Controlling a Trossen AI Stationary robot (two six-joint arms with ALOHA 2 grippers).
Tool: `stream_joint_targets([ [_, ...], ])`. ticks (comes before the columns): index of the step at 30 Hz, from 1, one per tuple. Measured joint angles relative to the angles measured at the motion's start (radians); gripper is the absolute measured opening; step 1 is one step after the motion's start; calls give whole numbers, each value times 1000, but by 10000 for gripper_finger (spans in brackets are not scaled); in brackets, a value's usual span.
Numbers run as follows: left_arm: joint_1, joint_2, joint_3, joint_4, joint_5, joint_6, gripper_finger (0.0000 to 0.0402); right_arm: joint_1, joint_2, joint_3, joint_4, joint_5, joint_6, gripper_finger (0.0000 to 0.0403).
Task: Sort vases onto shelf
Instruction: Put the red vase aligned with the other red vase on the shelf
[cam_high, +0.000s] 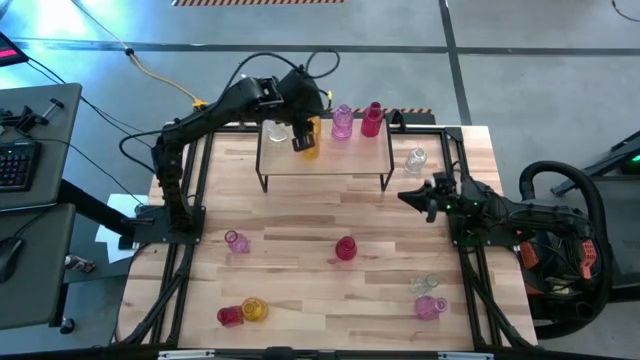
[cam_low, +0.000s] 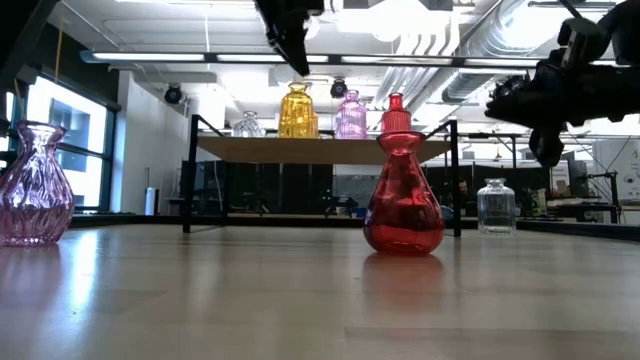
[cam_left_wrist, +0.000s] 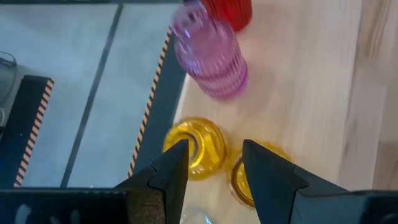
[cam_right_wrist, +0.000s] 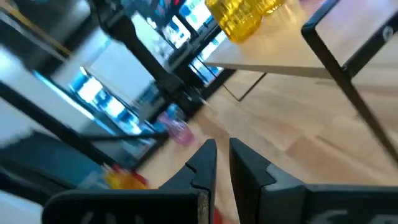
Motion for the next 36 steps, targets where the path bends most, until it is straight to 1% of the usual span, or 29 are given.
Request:
stream_joint_targets([
  [2,0,-3,30,-1,0,-13,140,0,0,0,8,0,60,28],
  [5,-7,-4,69,-13,14,-23,140,0,0,0,8,0,104,28],
  [10,-26,-7,131,-120,124,-56,140,0,0,0,16,0,116,28],
  [13,-50,-4,156,-192,160,-89,140,0,0,0,40,-1,137,28],
  [20,-109,-6,169,-310,161,-174,140,0,0,0,101,14,91,28],
  [24,-131,-9,169,-372,162,-244,140,0,0,0,132,92,105,28],
  [26,-138,-13,168,-399,163,-286,140,0,0,0,149,99,94,28],
  [31,-151,-34,167,-409,164,-386,140,0,0,0,199,64,63,28],
  [36,-161,-69,167,-409,165,-454,140,0,0,0,244,-9,63,28],
])
